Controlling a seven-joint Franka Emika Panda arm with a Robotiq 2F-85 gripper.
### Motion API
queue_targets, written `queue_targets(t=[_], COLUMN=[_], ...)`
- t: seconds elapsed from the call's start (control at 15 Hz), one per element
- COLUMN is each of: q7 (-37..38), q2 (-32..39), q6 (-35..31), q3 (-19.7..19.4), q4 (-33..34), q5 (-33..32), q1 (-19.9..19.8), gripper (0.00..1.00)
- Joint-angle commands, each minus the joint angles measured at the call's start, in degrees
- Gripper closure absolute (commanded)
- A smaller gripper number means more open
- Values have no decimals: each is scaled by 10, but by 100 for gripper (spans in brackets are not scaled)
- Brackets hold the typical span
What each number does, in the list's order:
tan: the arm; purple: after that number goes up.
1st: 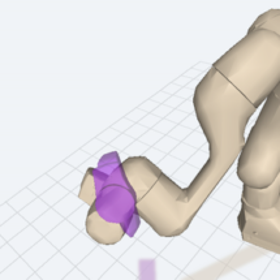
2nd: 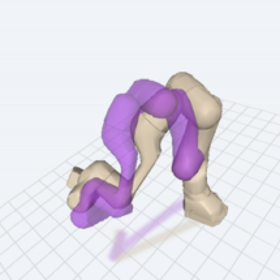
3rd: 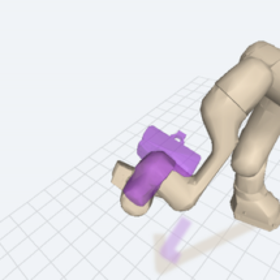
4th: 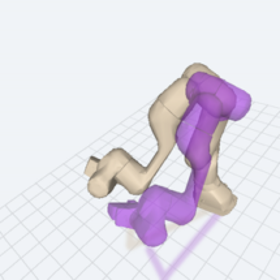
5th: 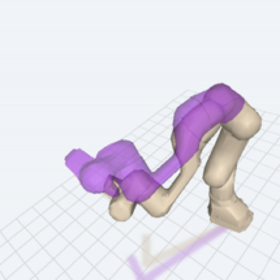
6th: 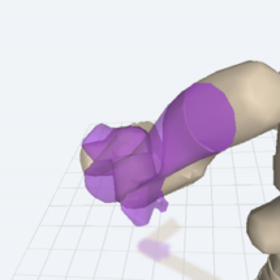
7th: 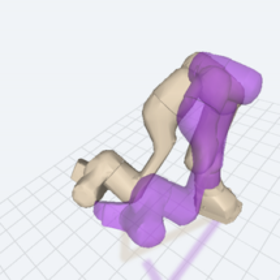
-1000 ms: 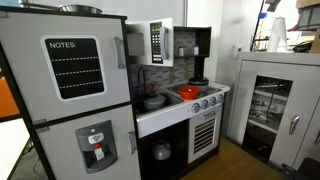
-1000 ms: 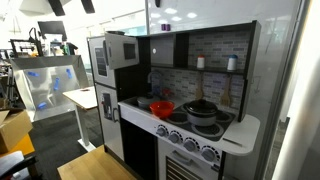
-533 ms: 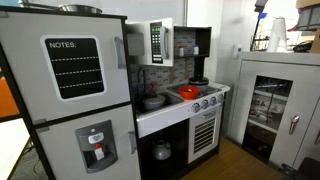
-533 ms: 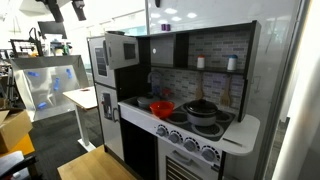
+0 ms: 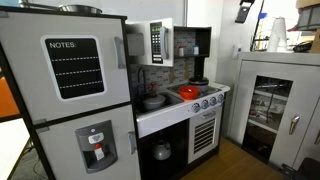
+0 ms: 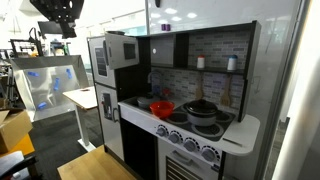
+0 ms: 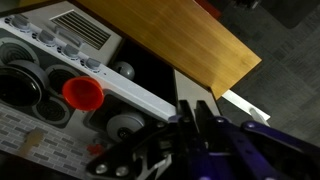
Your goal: Close the microwave door
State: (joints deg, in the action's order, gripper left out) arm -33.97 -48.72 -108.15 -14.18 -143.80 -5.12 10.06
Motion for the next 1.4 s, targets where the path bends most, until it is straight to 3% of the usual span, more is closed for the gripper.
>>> queue_targets(t=[0.0, 0.33, 0.53, 0.87, 1.33], q7=[-9, -1, 9, 29, 40], q2=[73, 203, 279, 353, 390], q6=[-26, -52, -28, 59, 167], q3=[18, 54, 78, 99, 120], q4=[41, 140, 214, 307, 364], q5=[15, 49, 63, 64, 72], q1=[14, 32, 23, 4, -8], gripper=[100, 100, 100, 100, 100])
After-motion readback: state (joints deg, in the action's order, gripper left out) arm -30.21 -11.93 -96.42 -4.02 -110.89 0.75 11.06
